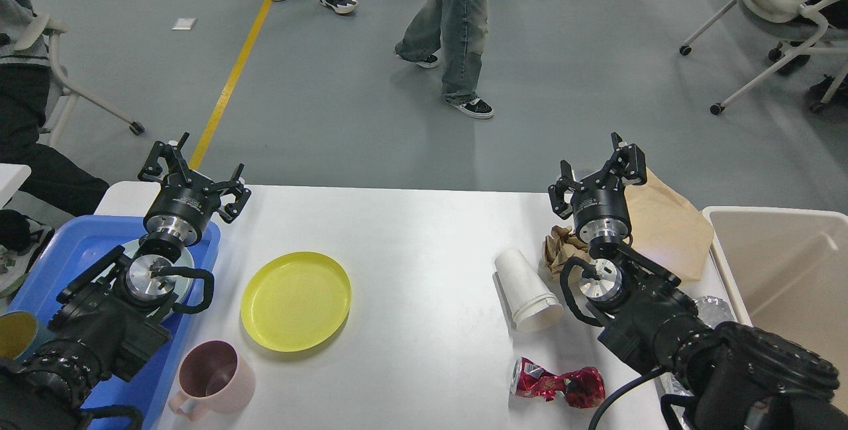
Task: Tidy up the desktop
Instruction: 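Raise the left gripper up and away from the blue tray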
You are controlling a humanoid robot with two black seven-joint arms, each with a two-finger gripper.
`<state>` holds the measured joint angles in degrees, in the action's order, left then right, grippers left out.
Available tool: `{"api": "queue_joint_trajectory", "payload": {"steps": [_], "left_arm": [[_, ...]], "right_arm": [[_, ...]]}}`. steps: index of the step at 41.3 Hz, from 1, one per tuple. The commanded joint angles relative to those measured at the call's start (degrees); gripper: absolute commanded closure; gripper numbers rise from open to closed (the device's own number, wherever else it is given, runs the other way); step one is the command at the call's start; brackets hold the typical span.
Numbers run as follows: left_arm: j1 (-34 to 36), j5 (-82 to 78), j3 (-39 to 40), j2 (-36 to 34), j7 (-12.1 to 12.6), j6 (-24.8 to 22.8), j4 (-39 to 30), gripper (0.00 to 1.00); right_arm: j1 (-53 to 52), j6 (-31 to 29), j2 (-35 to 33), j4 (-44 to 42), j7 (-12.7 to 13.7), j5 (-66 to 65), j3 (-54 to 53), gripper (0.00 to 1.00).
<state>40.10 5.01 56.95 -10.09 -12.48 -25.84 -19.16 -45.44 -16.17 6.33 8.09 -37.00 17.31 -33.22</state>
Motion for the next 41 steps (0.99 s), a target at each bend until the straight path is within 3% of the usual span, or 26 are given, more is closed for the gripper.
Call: {"api": "queue_joint_trajectory", "payload": {"steps": [1,7,41], "left_arm": [[0.07,0.17,0.0,0.42,-0.09,-0.09,0.0,0.02],[-0.02,0.26,-0.09,1.04,-1.85,-0.53,-0.09,0.02],[0.16,0.26,0.09,1.3,-2.02,-0.44,-0.09,0.02]], "right_arm": [[0.0,0.0,0.0,0.0,0.0,0.0,0.0,0.0],[0.0,0.0,0.0,0.0,0.0,0.0,0.0,0.0],[0.0,0.0,0.0,0.0,0.0,0.0,0.0,0.0]]}}
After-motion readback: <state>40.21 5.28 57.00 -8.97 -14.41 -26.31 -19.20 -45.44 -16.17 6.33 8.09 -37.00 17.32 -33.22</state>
